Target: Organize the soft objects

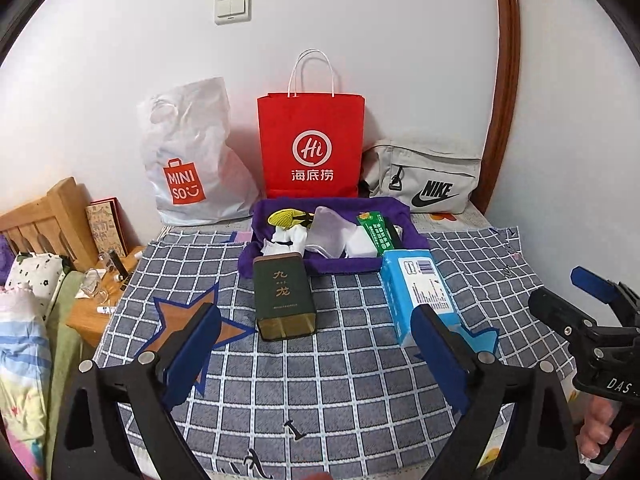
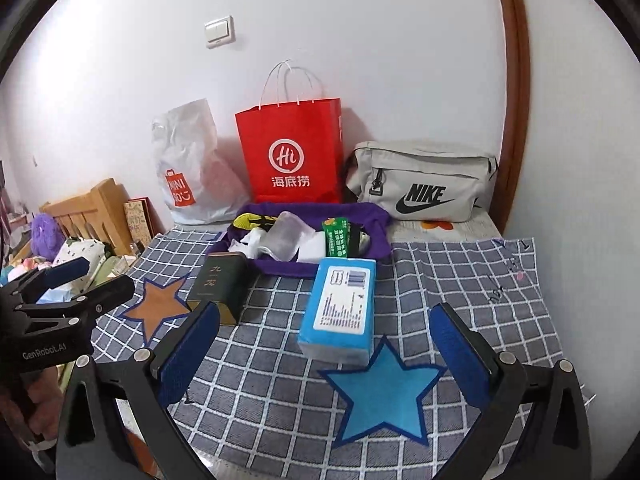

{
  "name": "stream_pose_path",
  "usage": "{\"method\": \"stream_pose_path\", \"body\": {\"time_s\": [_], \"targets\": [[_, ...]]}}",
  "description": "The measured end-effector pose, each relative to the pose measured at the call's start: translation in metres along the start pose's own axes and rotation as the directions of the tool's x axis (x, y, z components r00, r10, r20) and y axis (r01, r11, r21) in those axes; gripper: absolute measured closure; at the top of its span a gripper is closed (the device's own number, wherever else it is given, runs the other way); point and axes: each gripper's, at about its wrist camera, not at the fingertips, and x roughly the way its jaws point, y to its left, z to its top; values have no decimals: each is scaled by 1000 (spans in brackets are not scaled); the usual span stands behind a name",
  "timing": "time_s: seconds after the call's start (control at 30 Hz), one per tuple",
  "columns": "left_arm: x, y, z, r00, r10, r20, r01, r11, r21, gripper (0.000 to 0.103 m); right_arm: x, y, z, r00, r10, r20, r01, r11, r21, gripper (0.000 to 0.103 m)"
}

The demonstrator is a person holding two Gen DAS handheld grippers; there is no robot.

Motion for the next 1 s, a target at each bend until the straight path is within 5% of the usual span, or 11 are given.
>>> {"method": "stream_pose_path", "body": {"time_s": [1.0], "targets": [[-20,3,-15,1000,4,10,-3,1000,-25,7,-26,14,-16,1000,18,15,-18,1000,-20,0]]}}
